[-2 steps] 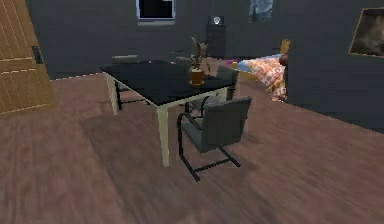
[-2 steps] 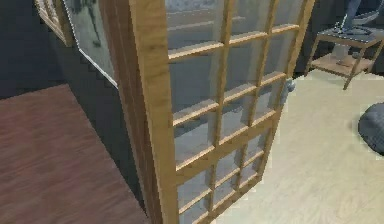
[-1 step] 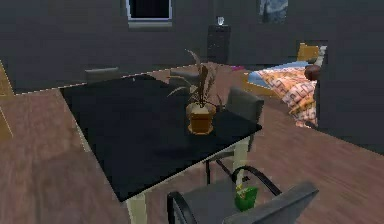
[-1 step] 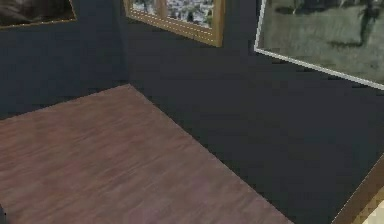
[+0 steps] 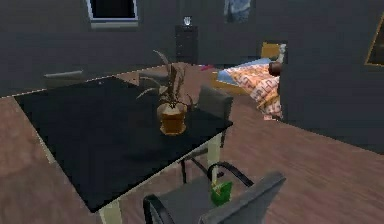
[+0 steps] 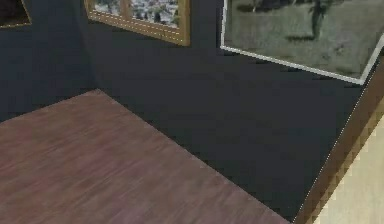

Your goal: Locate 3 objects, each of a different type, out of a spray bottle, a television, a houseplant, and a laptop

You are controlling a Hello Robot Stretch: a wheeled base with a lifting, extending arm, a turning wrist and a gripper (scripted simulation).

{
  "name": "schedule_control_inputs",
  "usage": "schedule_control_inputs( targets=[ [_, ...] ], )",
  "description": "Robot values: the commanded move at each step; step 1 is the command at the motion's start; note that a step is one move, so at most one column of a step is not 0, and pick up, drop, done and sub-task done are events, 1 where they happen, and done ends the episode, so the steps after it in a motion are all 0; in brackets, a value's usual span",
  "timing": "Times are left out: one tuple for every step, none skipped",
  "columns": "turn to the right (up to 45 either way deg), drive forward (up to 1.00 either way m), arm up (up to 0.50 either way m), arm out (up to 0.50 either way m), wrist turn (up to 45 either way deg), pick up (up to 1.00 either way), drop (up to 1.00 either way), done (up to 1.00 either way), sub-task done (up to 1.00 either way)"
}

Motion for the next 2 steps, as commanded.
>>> schedule_control_inputs(
  targets=[
    [0.0,0.15,0.00,0.00,0.0,0.00,0.00,0.00,0.00],
    [0.0,0.00,0.00,0.00,0.0,0.00,0.00,1.00,0.00]
  ],
)
